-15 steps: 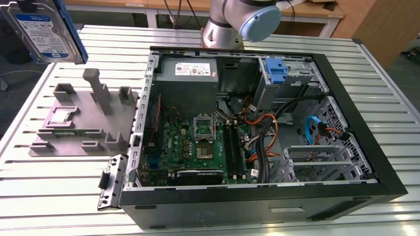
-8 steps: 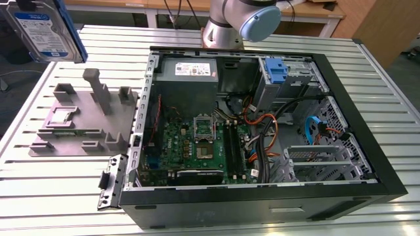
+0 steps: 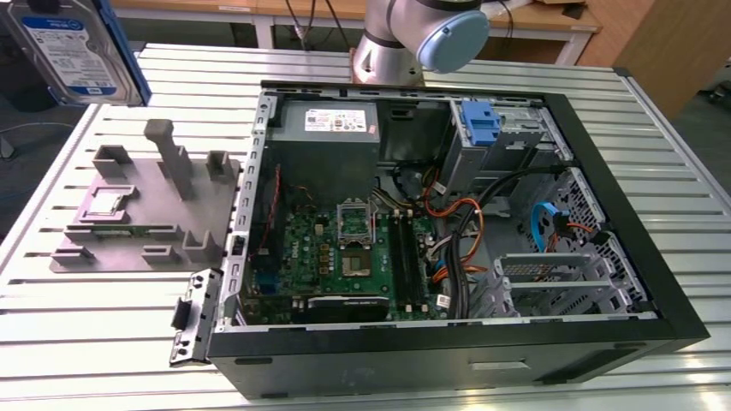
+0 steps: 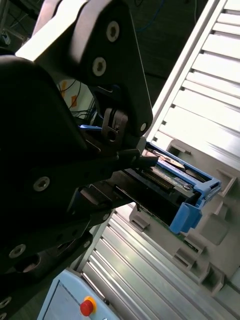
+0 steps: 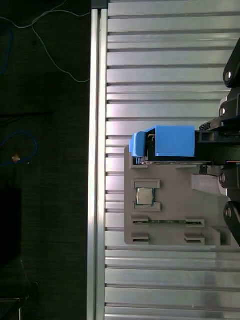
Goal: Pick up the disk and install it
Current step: 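Pick up the disk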
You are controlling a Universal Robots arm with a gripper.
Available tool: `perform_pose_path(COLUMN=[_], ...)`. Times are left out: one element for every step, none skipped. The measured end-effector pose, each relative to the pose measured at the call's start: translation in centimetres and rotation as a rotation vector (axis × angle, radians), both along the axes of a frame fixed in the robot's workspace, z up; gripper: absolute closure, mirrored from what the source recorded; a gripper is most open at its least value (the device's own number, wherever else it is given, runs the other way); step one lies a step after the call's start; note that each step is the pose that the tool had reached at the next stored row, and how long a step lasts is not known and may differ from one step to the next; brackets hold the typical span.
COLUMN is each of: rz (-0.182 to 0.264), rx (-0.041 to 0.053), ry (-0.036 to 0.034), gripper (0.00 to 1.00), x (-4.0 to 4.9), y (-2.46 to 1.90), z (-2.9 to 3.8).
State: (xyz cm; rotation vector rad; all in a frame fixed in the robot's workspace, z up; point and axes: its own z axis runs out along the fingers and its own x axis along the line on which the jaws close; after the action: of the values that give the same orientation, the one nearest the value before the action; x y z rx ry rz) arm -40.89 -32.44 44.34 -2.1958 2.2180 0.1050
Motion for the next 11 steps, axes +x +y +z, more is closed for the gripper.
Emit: perform_pose_path(rz=[0.0,0.0,0.0,0.0,0.0,0.0,0.0,0.0,0.0,0.0,0.0], rx=[0.0,0.0,0.0,0.0,0.0,0.0,0.0,0.0,0.0,0.0,0.0], ry=[0.0,0.0001,0.0,0.0,0.0,0.0,0.0,0.0,-0.0001,0.0,0.0], gripper=[0.65,0.65,0.65,0.65,0.65,0.65,0.65,0.65,0.65,0.65,0.65], x=[0.0,0.0,0.0,0.0,0.0,0.0,0.0,0.0,0.0,0.0,0.0], y=[0.0,0.0,0.0,0.0,0.0,0.0,0.0,0.0,0.0,0.0,0.01], z=[0.04,0.08,0.11,0.15,0.19,0.23,0.27,0.3,0.33,0.36,0.39])
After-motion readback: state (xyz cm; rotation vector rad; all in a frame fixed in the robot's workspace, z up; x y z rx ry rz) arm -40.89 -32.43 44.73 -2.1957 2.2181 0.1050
